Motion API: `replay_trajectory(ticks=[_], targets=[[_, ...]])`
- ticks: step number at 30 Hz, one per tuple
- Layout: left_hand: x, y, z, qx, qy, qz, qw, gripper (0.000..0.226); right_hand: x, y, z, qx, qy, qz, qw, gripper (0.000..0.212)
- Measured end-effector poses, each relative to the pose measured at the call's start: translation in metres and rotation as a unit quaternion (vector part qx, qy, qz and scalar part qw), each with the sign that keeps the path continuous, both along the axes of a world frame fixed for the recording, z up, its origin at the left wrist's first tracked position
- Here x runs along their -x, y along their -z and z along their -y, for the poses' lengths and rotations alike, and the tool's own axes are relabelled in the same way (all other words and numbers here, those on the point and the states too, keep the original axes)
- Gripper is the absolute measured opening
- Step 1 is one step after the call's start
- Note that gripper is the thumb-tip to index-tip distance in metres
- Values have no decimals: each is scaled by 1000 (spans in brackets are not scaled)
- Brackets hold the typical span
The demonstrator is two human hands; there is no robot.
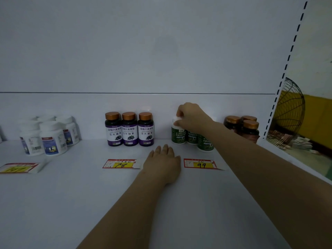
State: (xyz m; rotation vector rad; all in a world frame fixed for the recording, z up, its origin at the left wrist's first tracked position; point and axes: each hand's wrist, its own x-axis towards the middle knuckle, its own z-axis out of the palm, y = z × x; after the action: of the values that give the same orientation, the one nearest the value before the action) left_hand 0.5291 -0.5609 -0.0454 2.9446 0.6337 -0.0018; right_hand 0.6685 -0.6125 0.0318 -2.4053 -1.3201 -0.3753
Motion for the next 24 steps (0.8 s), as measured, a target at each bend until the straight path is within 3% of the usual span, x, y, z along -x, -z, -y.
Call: replay_trajectory(ticks=[5, 9, 15, 20, 24], targets=[[0, 0, 1, 0, -1, -1, 1000, 57, 0, 3, 1, 23, 15, 61, 998, 39], [1, -1, 1, 1, 1, -7, 1000, 57, 0, -16, 9, 30, 50, 36, 998, 36], [2, -2, 2, 1, 4, -8, 1000, 57, -14, -20, 15, 216, 182, 18, 959, 43], [2, 0, 2, 4, 7, -12, 1000, 58, -13, -14, 18, 163, 173, 38, 971, 37], [1, -1, 3, -4, 9, -12, 1000, 58, -5, -30, 31, 32, 146, 19, 989, 33]])
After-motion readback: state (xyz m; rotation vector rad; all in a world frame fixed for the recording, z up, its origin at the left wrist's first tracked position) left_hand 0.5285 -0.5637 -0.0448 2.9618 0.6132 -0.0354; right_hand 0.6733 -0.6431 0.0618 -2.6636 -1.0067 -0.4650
